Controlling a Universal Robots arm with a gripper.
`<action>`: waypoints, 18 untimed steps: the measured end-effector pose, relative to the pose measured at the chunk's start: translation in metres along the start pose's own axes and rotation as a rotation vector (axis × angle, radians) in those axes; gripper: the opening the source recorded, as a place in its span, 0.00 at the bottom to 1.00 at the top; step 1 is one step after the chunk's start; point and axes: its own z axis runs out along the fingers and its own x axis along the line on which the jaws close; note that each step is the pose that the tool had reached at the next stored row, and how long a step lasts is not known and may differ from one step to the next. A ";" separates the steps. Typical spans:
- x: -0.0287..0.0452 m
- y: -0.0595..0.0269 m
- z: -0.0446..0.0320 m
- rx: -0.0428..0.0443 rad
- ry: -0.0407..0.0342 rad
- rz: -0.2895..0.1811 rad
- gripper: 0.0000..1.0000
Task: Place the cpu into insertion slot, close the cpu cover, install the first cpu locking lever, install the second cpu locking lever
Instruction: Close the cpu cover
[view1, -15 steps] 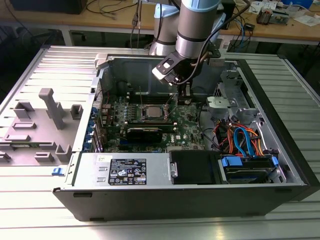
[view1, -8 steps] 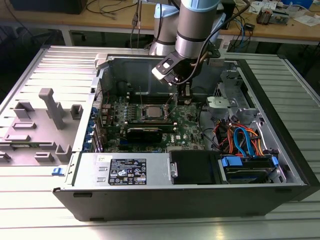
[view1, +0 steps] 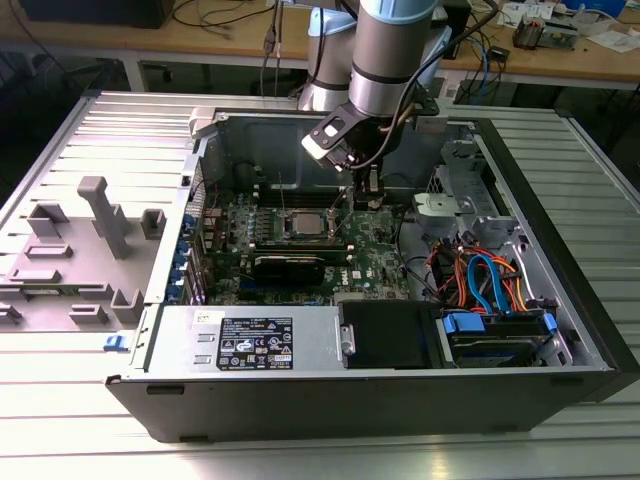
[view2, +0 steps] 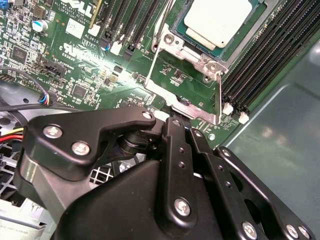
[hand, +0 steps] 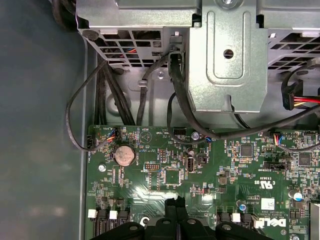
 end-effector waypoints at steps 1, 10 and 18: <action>0.0000 0.0000 0.0000 0.0000 0.0000 0.000 0.11; 0.0001 -0.0046 0.0000 0.0000 0.0000 0.000 0.11; 0.0003 -0.0114 0.0000 0.0000 0.0000 0.000 0.11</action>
